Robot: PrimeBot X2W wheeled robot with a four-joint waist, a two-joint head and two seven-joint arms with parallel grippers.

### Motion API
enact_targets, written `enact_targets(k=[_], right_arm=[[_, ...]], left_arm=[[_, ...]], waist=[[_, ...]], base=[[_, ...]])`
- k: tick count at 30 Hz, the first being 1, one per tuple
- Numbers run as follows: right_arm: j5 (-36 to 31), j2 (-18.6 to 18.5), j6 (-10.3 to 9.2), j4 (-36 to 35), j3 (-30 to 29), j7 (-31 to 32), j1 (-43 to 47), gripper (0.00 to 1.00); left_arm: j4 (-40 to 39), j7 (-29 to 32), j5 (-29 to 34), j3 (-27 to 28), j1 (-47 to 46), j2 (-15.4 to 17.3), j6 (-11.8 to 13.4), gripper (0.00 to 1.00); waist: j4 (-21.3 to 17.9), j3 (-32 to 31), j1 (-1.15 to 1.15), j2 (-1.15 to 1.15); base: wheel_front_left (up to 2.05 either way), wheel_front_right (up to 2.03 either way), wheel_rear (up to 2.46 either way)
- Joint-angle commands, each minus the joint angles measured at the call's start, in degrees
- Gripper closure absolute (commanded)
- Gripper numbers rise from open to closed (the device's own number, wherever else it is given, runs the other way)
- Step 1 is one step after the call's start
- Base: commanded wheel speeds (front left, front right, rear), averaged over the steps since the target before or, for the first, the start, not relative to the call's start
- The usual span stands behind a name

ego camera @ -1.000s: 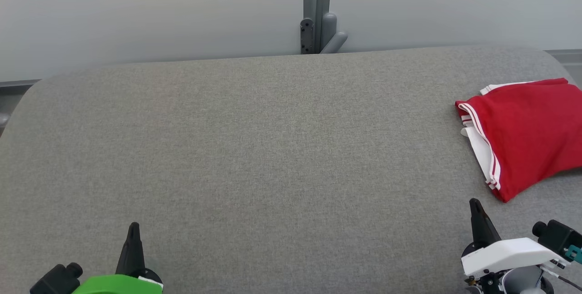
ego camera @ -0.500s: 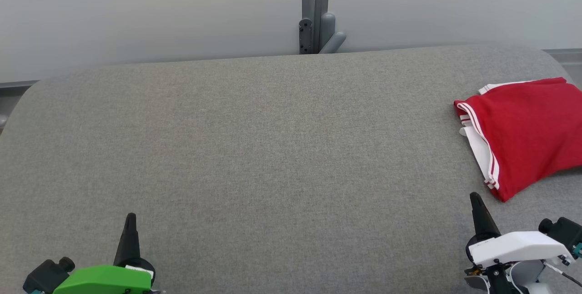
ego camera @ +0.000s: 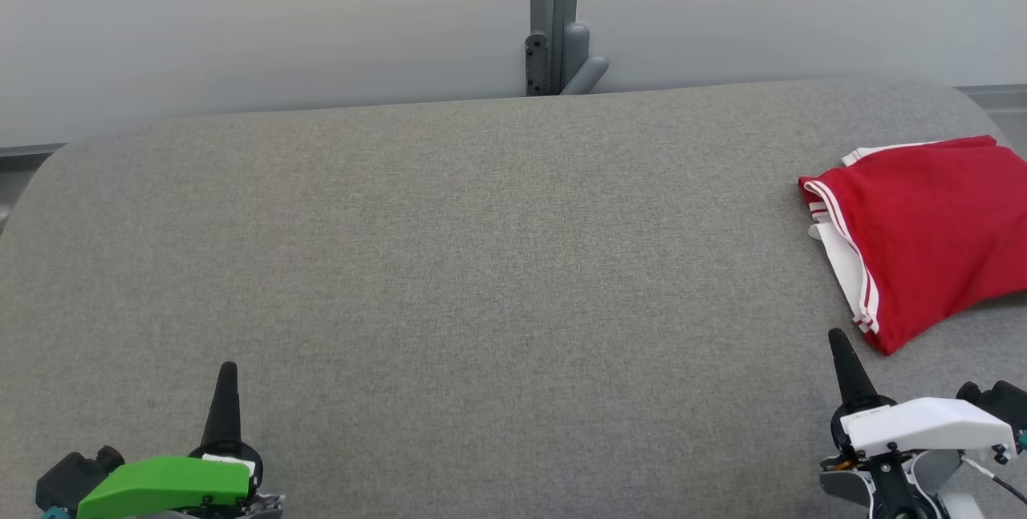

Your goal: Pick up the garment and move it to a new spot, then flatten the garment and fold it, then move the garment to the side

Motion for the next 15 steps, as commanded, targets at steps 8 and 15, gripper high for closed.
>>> enact_targets(k=[8, 15], right_arm=[[6.5, -0.4, -0.03, -0.9, -0.5, 1.6, -1.6, 1.00], [10.6, -0.5, -0.02, -1.0, -0.6, 2.5, -1.9, 1.00]], left_arm=[[-0.6, 1.5, -5.4, 0.7, -2.2, 0.4, -0.4, 1.00], [-0.6, 2.5, -8.8, 1.0, -2.8, 0.5, -0.5, 1.00]], waist=[[-0.1, 0.0, 0.00, 0.03], [-0.2, 0.0, 0.00, 0.04]], base=[[0.00, 0.00, 0.00], [0.00, 0.00, 0.00]])
